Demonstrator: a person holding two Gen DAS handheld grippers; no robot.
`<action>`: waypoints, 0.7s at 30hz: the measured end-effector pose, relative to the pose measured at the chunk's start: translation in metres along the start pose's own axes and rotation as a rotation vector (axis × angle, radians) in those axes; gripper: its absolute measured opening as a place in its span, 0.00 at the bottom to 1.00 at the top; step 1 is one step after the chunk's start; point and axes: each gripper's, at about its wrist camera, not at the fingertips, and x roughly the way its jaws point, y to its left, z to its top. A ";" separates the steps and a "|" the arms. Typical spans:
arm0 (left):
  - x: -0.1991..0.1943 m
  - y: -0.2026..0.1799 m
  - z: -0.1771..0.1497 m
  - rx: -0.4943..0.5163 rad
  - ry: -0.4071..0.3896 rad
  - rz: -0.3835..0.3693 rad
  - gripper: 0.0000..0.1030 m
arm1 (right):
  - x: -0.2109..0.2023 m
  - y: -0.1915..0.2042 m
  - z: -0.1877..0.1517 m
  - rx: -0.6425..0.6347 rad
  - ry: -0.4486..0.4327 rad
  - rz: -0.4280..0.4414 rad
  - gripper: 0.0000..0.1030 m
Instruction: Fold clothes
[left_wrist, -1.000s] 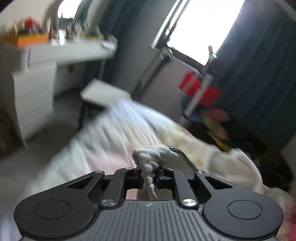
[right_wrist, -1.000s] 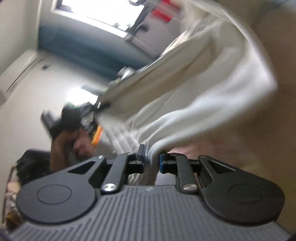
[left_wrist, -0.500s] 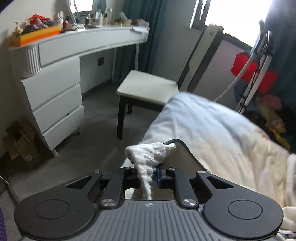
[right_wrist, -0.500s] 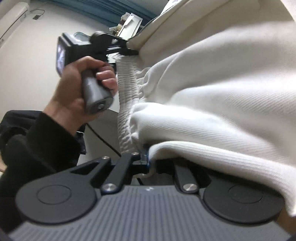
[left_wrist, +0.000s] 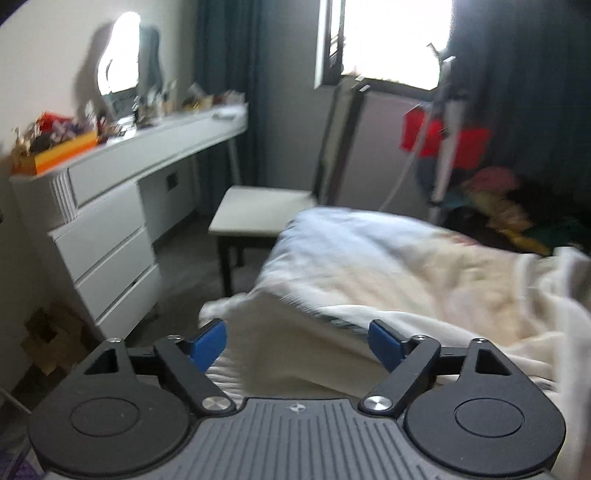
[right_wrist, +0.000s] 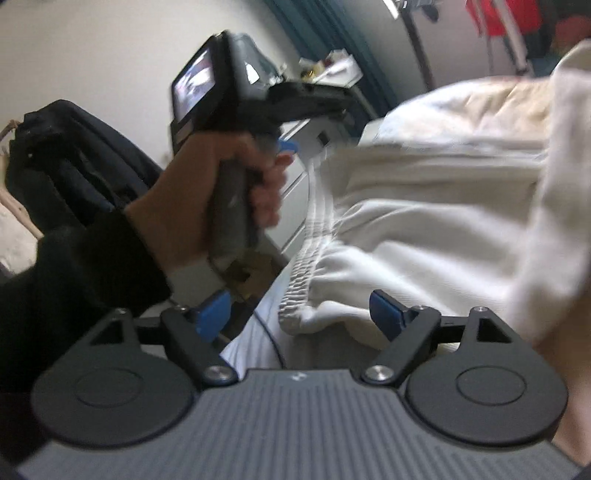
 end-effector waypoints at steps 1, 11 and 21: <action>-0.017 -0.007 -0.005 0.009 -0.023 -0.006 0.89 | -0.018 0.002 -0.003 -0.009 -0.023 -0.030 0.82; -0.165 -0.098 -0.089 0.099 -0.227 -0.111 0.90 | -0.185 -0.019 -0.022 -0.227 -0.352 -0.406 0.82; -0.186 -0.172 -0.173 0.021 -0.290 -0.221 0.90 | -0.211 -0.097 -0.051 -0.192 -0.469 -0.583 0.80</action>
